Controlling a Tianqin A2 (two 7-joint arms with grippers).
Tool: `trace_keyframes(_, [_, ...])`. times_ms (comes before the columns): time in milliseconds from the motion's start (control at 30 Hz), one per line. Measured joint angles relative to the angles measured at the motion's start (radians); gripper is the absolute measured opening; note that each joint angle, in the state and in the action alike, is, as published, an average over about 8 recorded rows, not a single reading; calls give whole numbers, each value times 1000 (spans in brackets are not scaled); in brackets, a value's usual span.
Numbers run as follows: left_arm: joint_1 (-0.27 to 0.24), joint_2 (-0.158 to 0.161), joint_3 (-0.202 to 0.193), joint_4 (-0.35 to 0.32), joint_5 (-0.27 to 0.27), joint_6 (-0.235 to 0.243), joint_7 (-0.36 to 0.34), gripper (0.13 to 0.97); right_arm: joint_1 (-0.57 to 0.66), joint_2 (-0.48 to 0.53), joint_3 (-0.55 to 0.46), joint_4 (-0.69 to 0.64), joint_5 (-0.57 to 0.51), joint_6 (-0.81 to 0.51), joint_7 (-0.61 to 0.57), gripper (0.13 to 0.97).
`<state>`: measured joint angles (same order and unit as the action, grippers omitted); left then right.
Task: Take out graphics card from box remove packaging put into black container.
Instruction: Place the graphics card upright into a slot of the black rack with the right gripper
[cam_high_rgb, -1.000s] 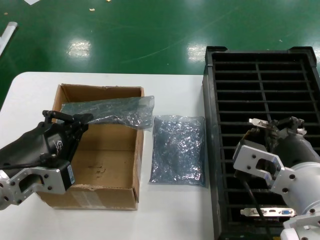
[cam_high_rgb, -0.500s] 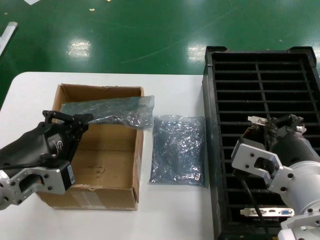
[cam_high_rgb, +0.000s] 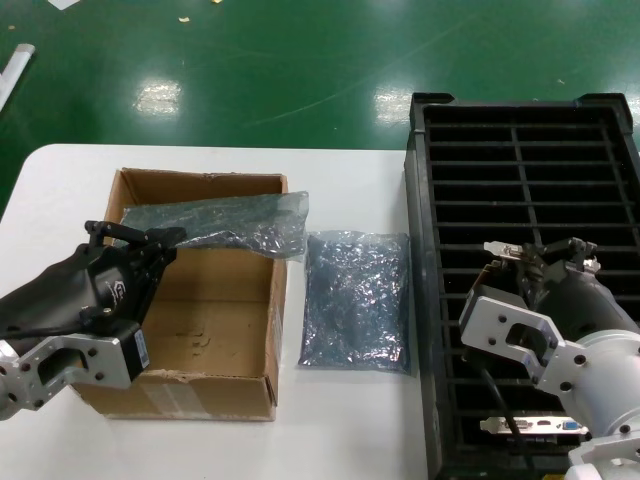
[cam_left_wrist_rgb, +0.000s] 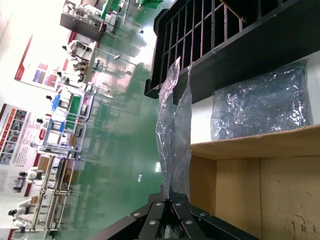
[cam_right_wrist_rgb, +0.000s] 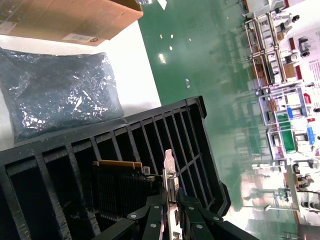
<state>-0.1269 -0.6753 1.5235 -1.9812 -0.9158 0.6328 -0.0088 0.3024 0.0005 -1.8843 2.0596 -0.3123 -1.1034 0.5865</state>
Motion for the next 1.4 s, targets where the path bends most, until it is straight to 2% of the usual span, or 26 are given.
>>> trace_keyframes(867, [0, 0, 0, 0, 0, 0, 0, 138, 10, 0, 28, 0, 1, 14, -24, 169])
trace_keyframes(1400, [0, 0, 0, 0, 0, 0, 0, 138, -30, 0, 33, 0, 25, 52, -24, 169])
